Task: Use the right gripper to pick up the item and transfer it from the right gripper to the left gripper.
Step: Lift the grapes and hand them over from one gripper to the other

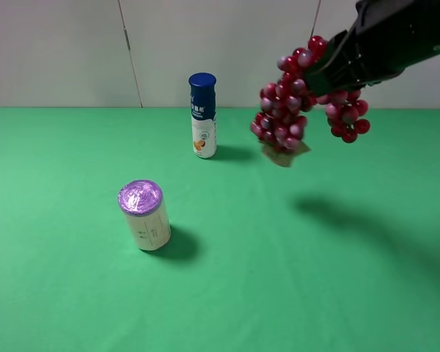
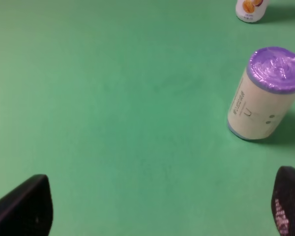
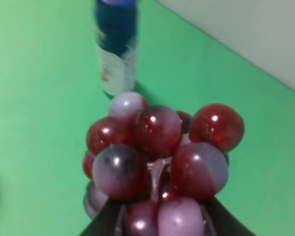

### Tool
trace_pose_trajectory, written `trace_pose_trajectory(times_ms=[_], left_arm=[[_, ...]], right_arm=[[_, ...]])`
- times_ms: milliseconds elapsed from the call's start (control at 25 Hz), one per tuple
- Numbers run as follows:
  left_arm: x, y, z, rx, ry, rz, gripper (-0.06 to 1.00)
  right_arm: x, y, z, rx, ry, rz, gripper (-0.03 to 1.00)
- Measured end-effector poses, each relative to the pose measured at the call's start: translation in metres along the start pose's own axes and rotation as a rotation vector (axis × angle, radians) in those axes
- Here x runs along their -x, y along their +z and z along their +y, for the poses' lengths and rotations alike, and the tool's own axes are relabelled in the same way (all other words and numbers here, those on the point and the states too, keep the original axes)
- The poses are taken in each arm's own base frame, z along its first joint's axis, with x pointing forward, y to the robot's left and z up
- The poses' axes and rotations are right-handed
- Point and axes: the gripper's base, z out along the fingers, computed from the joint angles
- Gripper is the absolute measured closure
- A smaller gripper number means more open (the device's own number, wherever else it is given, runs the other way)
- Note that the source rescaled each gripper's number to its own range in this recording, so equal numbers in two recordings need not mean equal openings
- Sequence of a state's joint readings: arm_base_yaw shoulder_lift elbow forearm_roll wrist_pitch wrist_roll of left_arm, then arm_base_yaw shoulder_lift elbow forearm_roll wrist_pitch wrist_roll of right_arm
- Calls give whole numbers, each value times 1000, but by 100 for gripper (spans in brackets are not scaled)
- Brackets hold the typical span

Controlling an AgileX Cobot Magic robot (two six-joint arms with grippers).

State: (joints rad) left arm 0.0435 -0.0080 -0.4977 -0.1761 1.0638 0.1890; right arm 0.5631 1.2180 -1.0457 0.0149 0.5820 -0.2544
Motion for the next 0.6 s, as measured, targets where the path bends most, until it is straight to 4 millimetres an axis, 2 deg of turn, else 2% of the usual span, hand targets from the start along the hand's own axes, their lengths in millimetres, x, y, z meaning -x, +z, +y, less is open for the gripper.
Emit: trace_pose_trajectory(times_ms=[240, 480, 600], left_arm=[[0, 0, 0, 1, 0, 0, 9], [0, 0, 0, 1, 0, 0, 9], [0, 0, 0, 1, 0, 0, 9]], right_arm=[[16, -7, 11, 51, -68, -58, 95], [15, 15, 20, 145, -66, -35, 95], [18, 18, 23, 177, -75, -65, 95]])
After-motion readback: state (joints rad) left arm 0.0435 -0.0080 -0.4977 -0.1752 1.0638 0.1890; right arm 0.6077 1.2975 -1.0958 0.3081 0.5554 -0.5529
